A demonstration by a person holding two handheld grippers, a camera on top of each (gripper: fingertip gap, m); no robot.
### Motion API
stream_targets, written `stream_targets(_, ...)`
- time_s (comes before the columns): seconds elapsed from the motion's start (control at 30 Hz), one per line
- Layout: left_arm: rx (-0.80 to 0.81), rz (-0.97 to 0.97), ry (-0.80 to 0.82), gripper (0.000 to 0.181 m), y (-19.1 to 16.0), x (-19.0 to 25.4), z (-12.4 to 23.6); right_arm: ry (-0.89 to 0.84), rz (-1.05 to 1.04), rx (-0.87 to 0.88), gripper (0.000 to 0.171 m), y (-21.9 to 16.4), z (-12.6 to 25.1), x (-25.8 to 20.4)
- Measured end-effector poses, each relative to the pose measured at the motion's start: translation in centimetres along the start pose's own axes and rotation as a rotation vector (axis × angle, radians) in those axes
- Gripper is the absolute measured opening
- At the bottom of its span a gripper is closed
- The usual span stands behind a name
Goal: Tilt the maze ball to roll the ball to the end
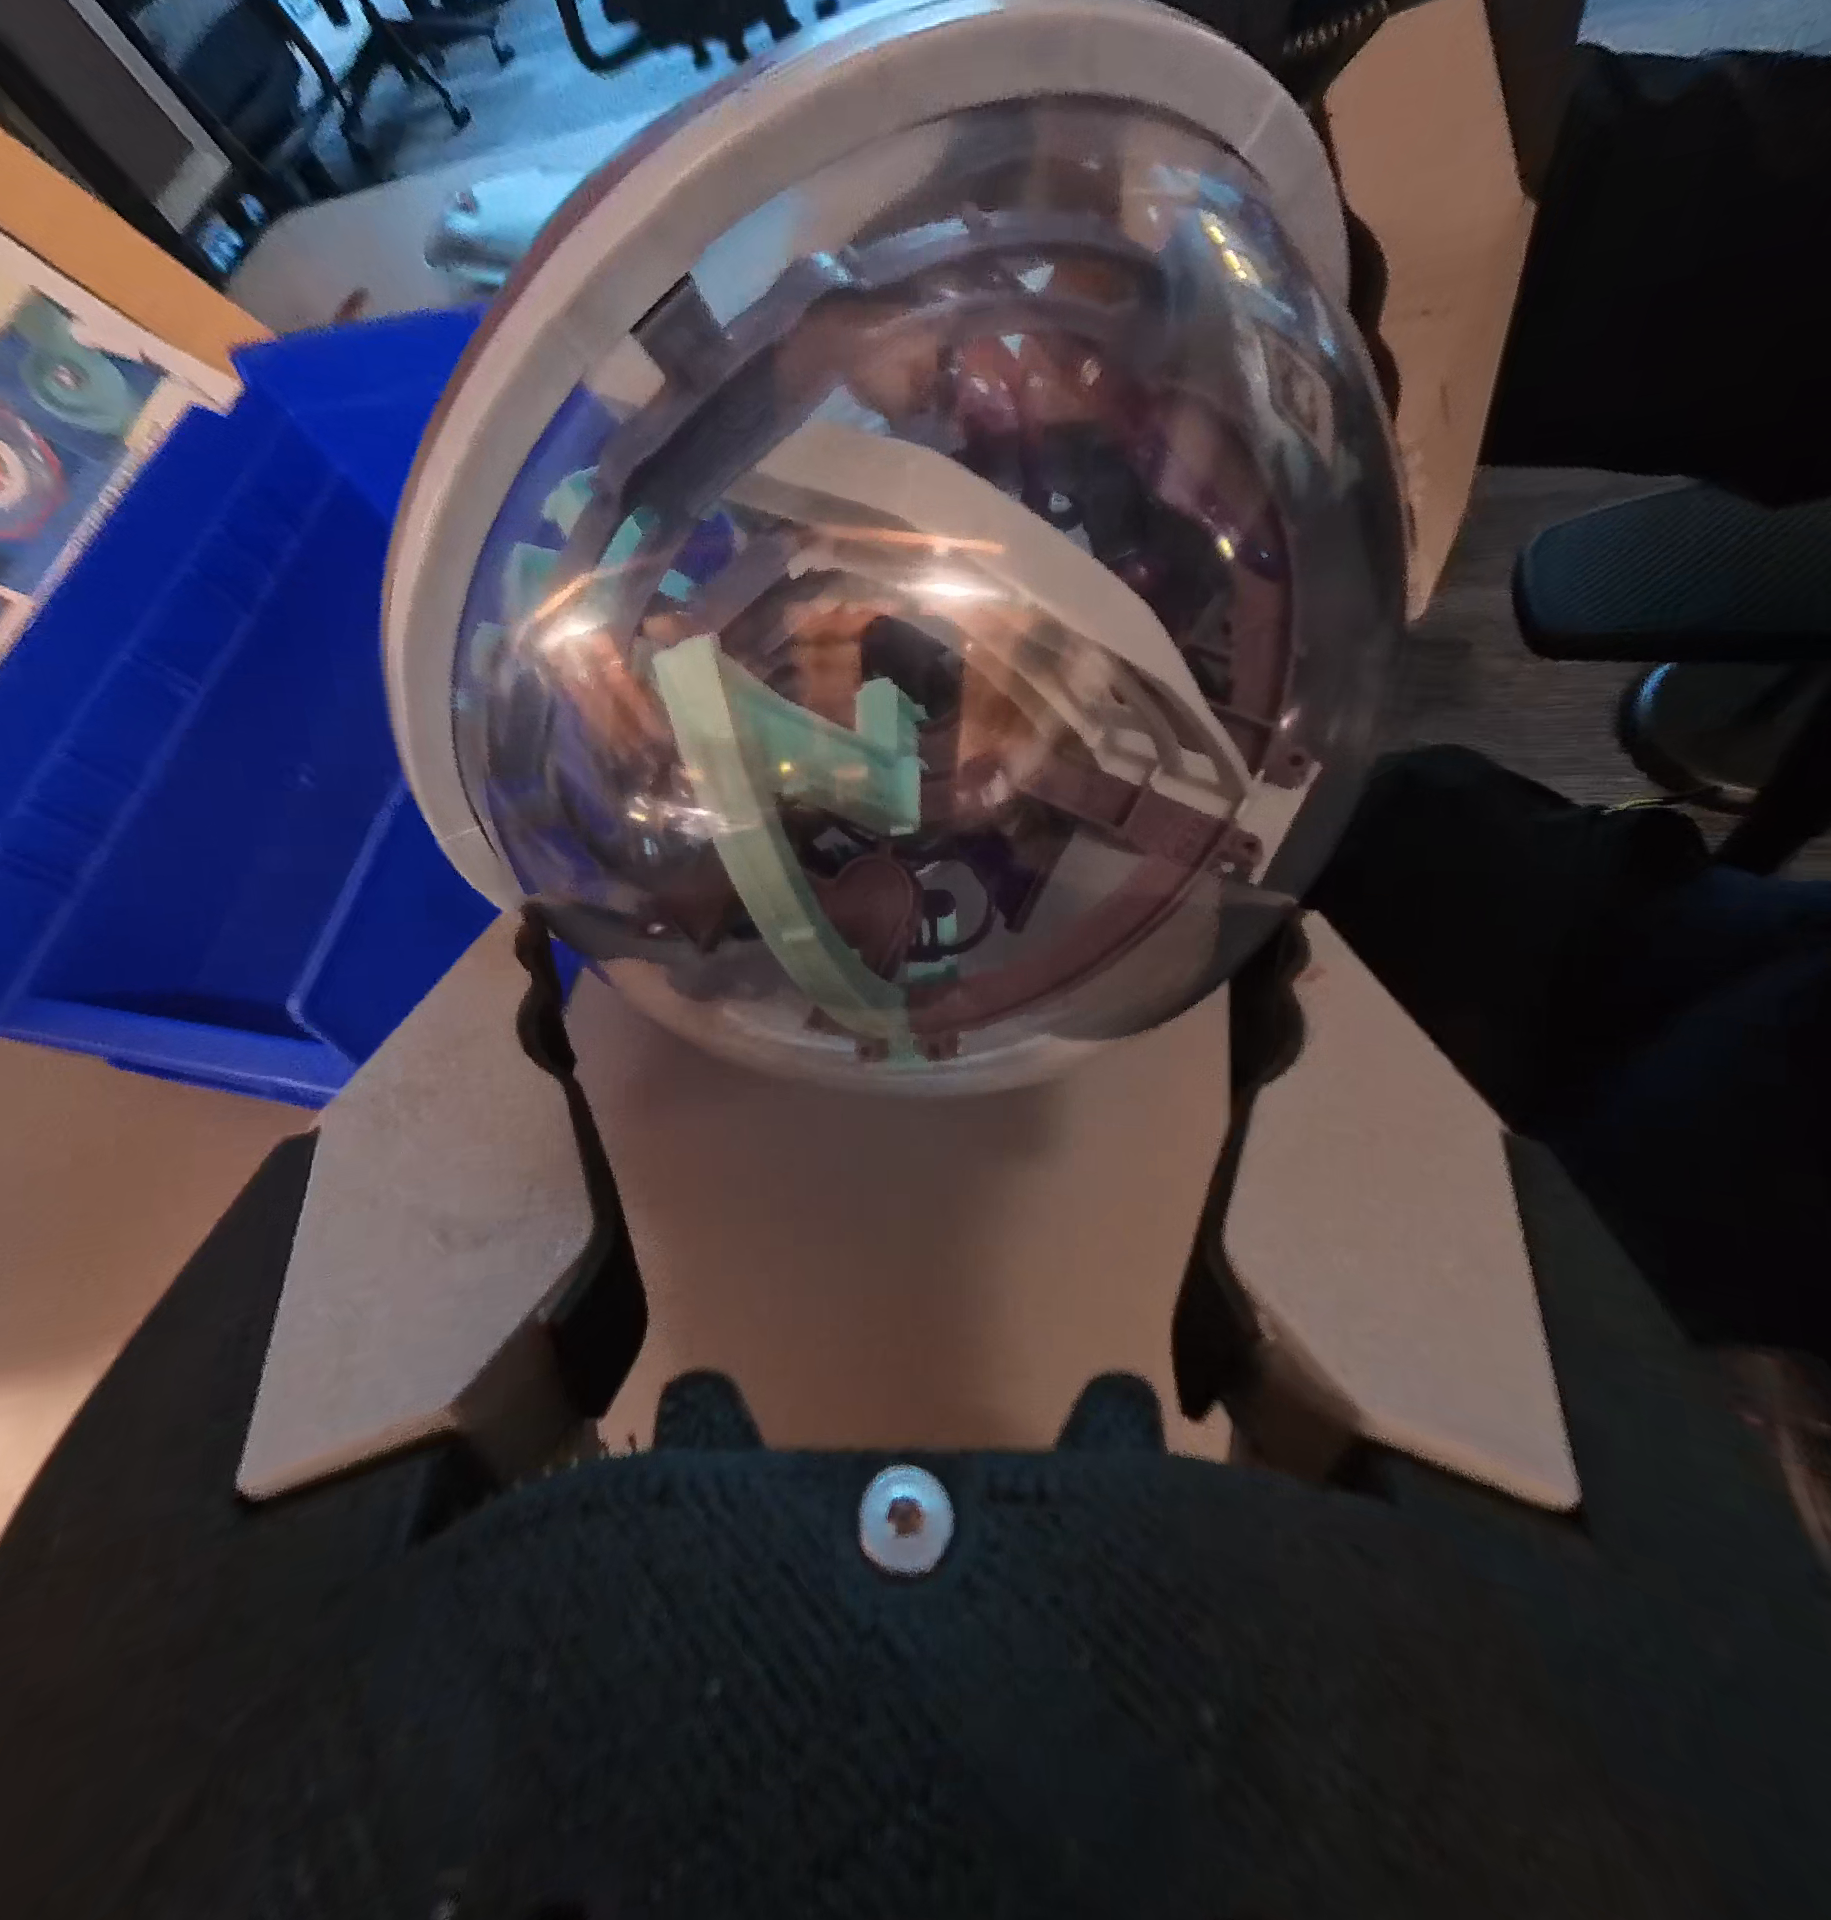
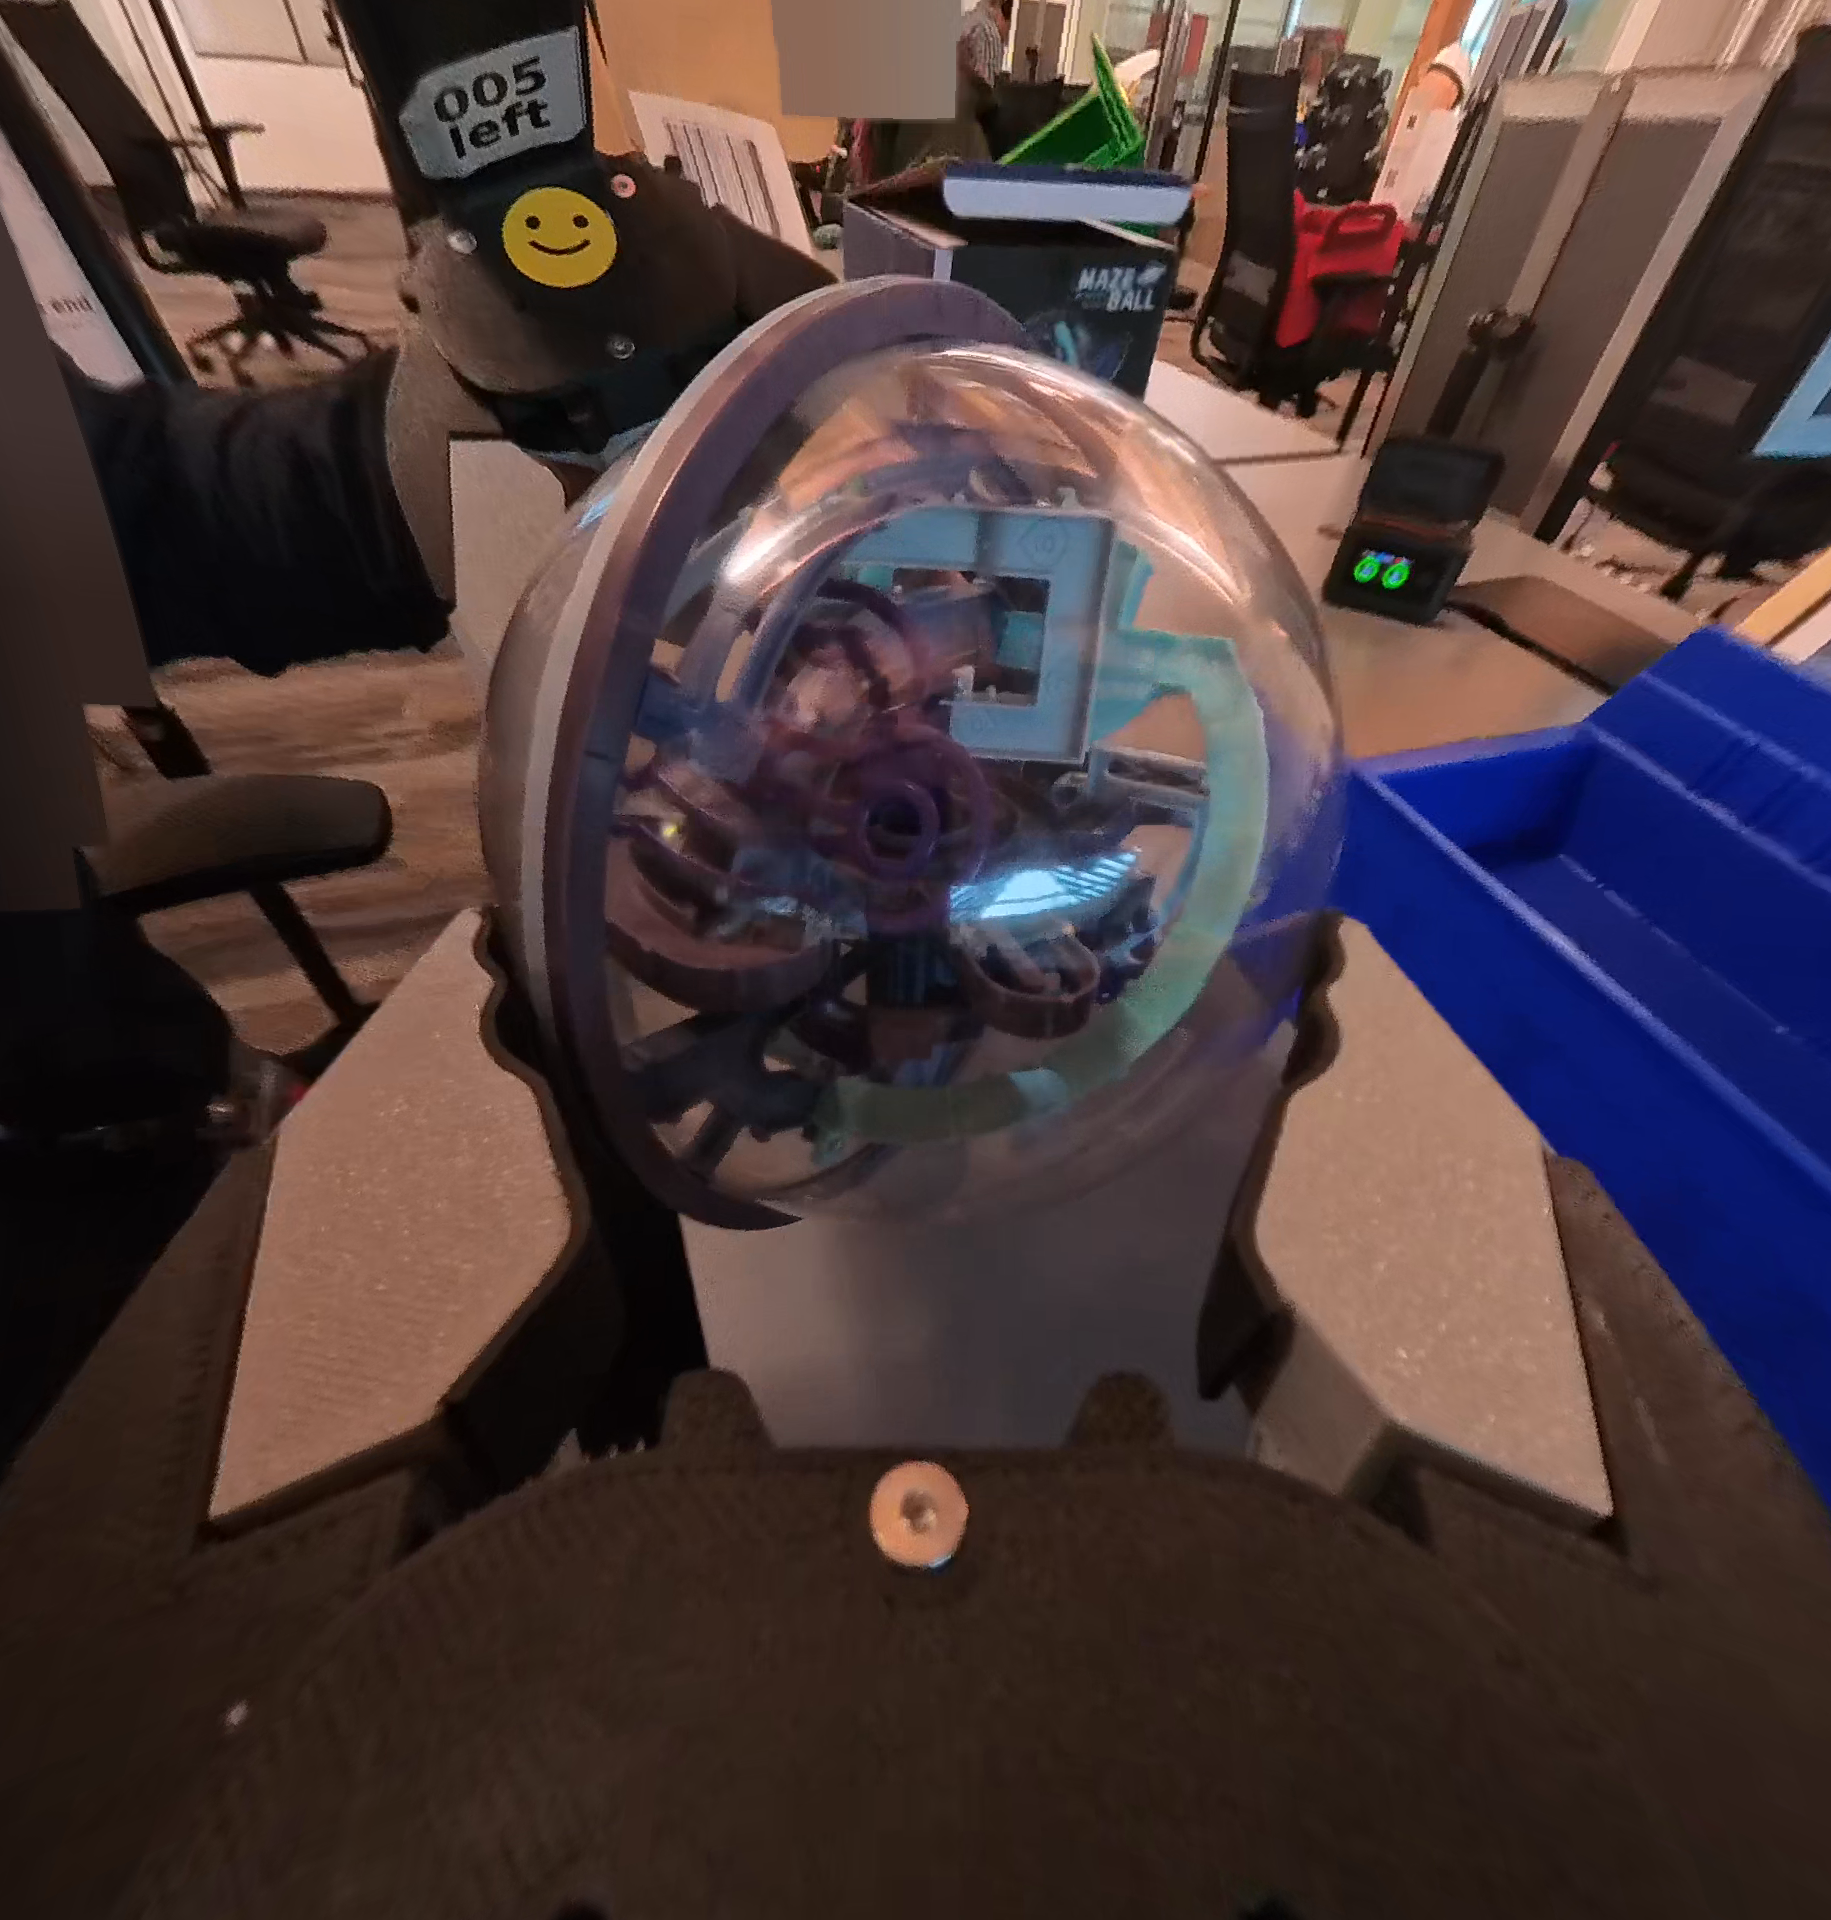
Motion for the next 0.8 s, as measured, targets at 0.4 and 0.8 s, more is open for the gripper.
stream_targets(0.4, -0.013, -0.138, 0.096, 0.132, 1.1, 0.5, -0.1, -0.05, 0.153, 0.016, 0.143, 0.8, 1.0, -0.1)
stream_targets(0.8, 0.003, -0.136, 0.082, 0.132, 1.9, 0.2, 0.9, -0.052, 0.131, 0.025, 0.142, 2.1, 1.0, -0.1)
Point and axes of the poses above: each gripper's, where its closed fingertips meet, z back along the fingers, y out of its top, x = y × z across the jaws, the point moved 7 cm from there along z, back along the fingers, and after that the axes turned 14 degrees about -y, right-handed, at the moved point
